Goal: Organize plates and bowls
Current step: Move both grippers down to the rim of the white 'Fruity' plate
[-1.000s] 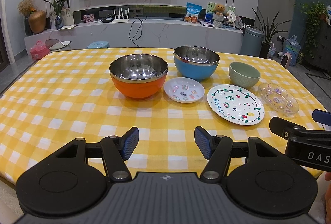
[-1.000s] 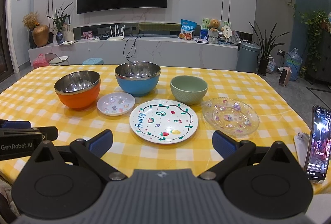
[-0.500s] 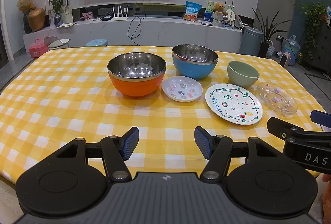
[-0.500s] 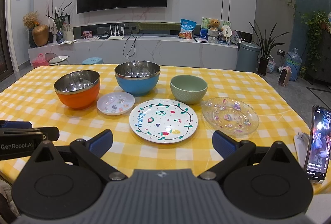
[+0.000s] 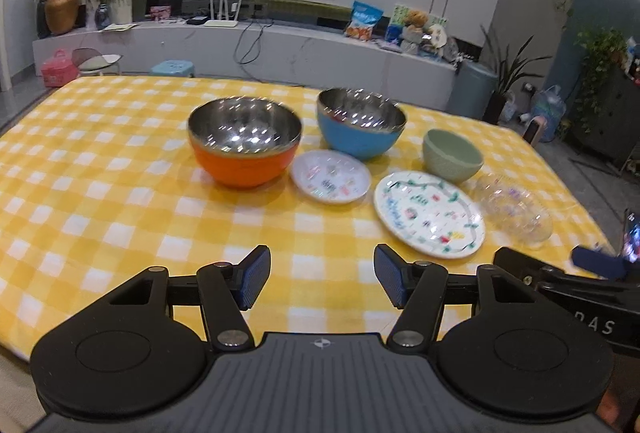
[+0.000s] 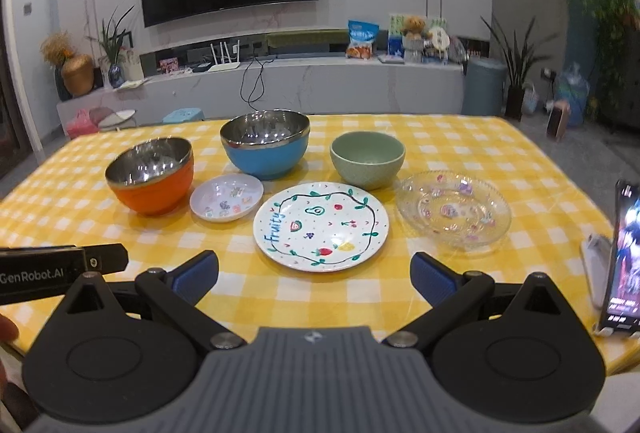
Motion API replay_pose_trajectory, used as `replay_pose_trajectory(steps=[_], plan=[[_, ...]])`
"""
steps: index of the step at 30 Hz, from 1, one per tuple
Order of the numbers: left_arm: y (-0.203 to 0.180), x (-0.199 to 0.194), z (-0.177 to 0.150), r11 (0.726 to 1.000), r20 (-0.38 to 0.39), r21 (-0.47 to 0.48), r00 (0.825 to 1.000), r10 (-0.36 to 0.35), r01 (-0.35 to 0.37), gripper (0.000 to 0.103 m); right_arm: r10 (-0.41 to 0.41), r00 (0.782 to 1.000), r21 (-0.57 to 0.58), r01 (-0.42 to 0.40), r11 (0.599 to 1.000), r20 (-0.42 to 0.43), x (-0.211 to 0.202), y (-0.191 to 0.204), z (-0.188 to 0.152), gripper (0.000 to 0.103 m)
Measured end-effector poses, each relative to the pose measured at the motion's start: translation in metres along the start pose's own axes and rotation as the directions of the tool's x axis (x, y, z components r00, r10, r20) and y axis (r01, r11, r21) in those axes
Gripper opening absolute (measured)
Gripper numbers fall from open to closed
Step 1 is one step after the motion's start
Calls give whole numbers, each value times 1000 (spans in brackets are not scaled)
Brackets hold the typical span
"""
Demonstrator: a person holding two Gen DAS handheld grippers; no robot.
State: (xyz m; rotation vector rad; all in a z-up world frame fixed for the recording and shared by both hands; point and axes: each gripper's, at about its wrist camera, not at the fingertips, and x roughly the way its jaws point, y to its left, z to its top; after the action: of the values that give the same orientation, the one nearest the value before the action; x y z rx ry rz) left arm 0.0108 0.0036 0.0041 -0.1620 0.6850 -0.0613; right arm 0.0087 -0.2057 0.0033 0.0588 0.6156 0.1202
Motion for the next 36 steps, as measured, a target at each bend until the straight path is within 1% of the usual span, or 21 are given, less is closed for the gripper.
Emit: replay_pose_trajectory(steps=[3,5,6,7,8,10,12,13,14,15,17,18,21,24,26,28,30,31,32,34,36], plan=[[-5,3,12,999,6,-5,999,-44,44,68,29,999,39,-28,999,-17,8,-6,11,97],[-10,7,19,998,22,-3,998,-55,56,65,47,998,30,-47,998,-28,19,-8,22,90],[-12,9,23,998,27,-2,998,-60,61,63,49,998,27,-48,998,-40,26,-10,27,89],[-14,13,26,998,30,1,998,-57,57,63,47,997,27,-46,999,-53,33,-12,32,89],[-17,16,28,999,39,8,998,-41,41,62,45,998,35,-44,998,-52,40,-14,36,82],[-21,25,32,1000,44,22,999,-22,21,60,39,997,57,-36,998,-62,54,-21,44,78],[-19,35,36,998,19,-28,999,-50,51,60,36,996,78,-30,997,-79,70,-29,50,78],[-17,40,37,995,17,-66,997,-71,72,60,39,995,85,-31,996,-92,78,-32,52,76],[-16,44,38,993,20,-87,997,-73,74,60,40,994,89,-32,996,-100,86,-34,53,75],[-18,48,39,996,24,-80,999,-48,49,60,50,992,94,-39,995,-112,93,-36,53,75],[-25,55,39,999,44,-46,999,25,-23,60,101,988,129,-86,988,-115,104,-43,52,74],[-27,59,38,998,53,-45,998,36,-34,61,128,984,162,-108,981,-122,110,-48,51,74],[-24,71,38,995,28,-100,1000,-5,8,61,141,981,212,-110,971,-135,119,-60,48,67],[-25,84,38,995,-15,-98,1000,-27,25,61,127,979,258,-83,963,-161,126,-71,43,59],[-28,90,36,994,-24,-99,999,-47,44,61,137,975,315,-75,946,-177,129,-80,40,50],[-28,97,35,990,-38,-121,996,-81,75,61,135,973,358,-61,932,-186,129,-87,37,48],[-28,104,33,982,-63,-154,991,-117,107,61,133,974,374,-56,926,-183,129,-92,35,44],[-28,108,32,980,-80,-166,989,-123,109,60,131,974,378,-53,924,-184,129,-94,36,40],[-28,111,31,979,-95,-175,987,-126,108,59,133,974,384,-53,922,-185,130,-96,36,32],[-29,117,29,976,-112,-190,985,-132,109,50,147,970,402,-58,914,-194,134,-99,35,24],[-26,122,29,971,-121,-211,982,-142,114,44,161,967,412,-68,909,-196,137,-101,35,21]])
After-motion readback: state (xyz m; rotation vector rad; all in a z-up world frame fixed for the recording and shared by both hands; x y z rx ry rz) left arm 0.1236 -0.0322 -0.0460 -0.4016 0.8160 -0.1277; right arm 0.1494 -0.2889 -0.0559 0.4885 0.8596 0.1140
